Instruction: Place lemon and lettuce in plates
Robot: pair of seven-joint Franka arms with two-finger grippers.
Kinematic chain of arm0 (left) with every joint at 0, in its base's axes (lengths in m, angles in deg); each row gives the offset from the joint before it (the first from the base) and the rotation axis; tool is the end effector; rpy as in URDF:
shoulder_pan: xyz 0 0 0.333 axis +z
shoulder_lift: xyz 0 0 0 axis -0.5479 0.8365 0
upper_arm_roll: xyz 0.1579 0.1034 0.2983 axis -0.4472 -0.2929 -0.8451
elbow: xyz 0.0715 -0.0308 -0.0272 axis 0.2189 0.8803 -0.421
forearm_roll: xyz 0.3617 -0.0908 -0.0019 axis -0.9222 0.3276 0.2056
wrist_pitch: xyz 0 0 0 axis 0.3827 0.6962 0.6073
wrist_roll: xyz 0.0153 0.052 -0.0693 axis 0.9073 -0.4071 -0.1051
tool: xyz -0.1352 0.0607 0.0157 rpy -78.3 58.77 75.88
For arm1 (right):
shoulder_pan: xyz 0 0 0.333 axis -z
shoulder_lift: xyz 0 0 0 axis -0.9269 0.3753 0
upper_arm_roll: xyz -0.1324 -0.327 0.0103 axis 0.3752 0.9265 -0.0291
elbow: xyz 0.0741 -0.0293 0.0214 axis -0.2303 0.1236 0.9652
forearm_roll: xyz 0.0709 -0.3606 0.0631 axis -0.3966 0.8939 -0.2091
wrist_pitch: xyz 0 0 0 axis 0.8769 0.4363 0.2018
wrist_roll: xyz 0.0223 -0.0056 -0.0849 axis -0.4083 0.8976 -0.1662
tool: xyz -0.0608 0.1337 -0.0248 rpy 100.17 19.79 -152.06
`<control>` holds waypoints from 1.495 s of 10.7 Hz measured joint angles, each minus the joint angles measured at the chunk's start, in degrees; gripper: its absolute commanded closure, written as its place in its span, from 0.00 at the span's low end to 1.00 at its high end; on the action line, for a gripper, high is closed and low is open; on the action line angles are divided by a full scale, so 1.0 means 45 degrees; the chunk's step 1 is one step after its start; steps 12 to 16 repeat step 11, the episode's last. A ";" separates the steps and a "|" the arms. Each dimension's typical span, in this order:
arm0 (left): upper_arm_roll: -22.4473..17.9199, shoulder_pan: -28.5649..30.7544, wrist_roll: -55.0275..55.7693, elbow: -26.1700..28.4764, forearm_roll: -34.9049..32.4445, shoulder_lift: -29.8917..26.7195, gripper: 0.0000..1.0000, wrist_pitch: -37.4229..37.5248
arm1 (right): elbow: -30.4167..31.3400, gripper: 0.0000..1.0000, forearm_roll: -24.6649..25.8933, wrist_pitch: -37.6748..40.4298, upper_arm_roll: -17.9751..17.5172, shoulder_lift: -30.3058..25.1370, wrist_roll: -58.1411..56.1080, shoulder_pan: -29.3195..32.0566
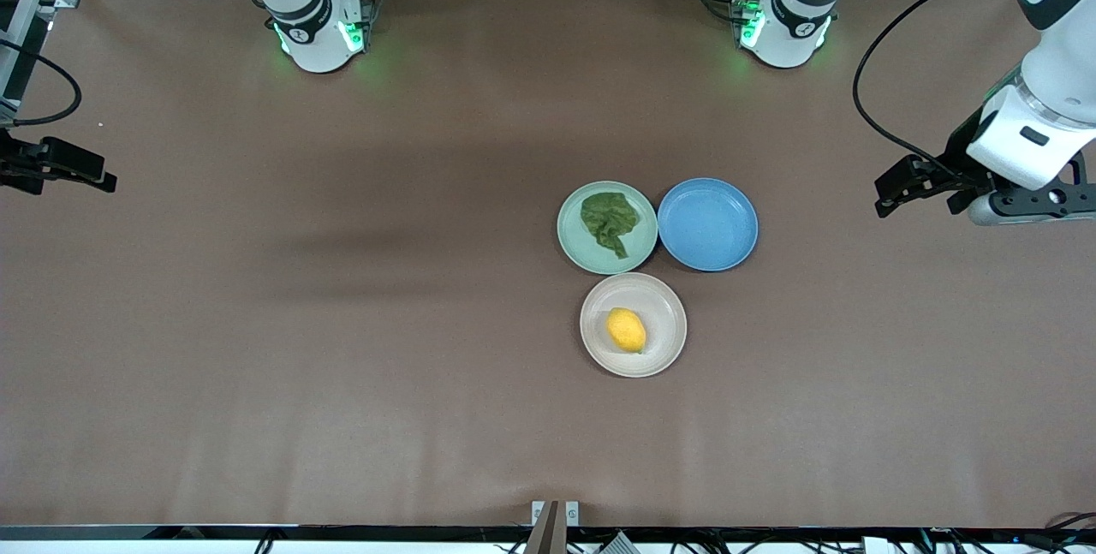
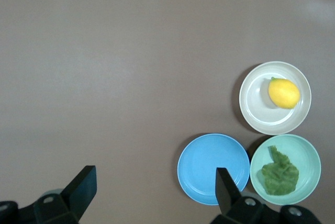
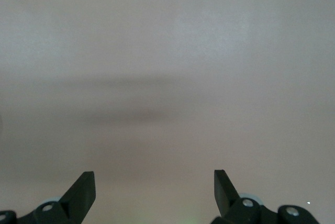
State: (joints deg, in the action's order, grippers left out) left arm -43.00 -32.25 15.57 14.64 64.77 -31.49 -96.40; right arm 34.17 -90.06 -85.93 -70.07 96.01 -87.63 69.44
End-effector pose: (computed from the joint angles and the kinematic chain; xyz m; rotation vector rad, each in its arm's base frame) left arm 0.5575 -0.0795 0.5827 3.1022 0.0228 0.1713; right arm 0.5621 -0.0514 0.6073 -3.0931 0.0064 0.1330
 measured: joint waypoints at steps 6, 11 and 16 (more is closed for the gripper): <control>0.0227 -0.0003 -0.0539 -0.1218 -0.0002 -0.0102 0.00 0.2324 | 0.0014 0.00 -0.0002 -0.0033 -0.0301 0.0010 -0.0022 0.0304; 0.0217 0.0020 -0.0543 -0.1328 -0.0602 -0.0496 0.00 0.2426 | 0.0015 0.00 0.0010 -0.0209 -0.0288 0.0009 -0.0022 0.0316; 0.0217 0.0020 -0.0543 -0.1328 -0.0602 -0.0496 0.00 0.2426 | 0.0015 0.00 0.0010 -0.0209 -0.0288 0.0009 -0.0022 0.0316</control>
